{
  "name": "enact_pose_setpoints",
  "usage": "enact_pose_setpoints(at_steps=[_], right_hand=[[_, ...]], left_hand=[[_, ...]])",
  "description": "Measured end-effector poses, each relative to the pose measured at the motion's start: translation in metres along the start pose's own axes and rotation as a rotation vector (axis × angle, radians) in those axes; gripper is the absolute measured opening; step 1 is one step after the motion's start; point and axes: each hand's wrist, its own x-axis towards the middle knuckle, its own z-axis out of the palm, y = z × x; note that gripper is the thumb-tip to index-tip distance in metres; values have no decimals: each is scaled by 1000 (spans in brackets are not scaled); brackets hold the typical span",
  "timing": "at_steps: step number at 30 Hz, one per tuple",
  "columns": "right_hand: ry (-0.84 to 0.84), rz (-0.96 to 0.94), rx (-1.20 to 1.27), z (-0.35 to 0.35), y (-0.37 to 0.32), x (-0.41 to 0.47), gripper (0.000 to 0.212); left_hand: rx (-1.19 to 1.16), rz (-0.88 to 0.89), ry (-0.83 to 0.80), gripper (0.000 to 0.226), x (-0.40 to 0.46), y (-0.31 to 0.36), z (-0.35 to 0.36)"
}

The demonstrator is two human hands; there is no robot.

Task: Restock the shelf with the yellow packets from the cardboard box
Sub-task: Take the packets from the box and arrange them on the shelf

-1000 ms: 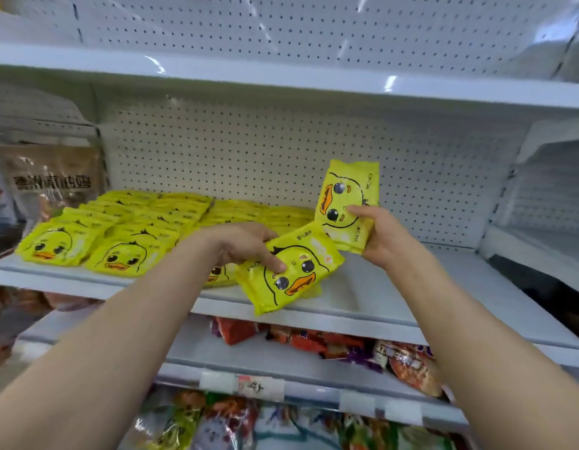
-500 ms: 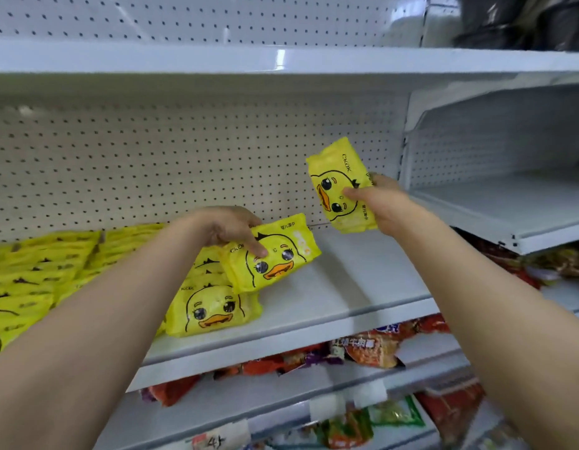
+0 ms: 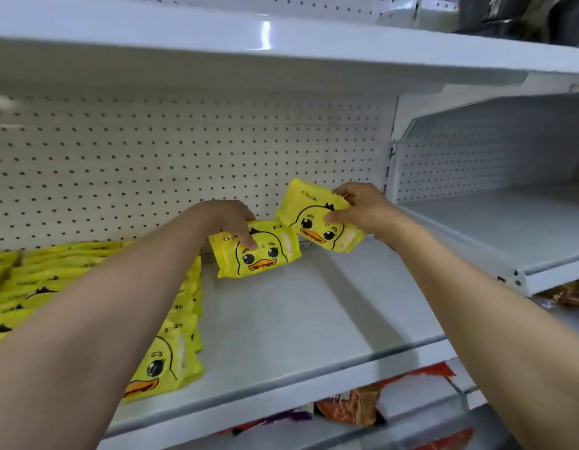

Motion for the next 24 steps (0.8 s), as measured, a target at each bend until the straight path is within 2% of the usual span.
enact_pose_setpoints(at_steps=[6, 10, 17, 21, 24], right_hand=[[-147, -132, -216, 12, 15, 33, 41], [-247, -202, -377, 22, 21, 49, 45], [-286, -236, -416, 40, 25, 65, 34], [-301, -226, -405, 46, 25, 71, 34], [-316, -231, -405, 49, 27, 74, 35]], left_hand=[[189, -32, 56, 55, 38, -8, 15], [199, -56, 86, 67, 53, -26, 22], [228, -52, 132, 66, 73, -54, 25], [211, -48, 157, 73, 84, -69, 29], [218, -28, 169, 70, 90, -75, 29]])
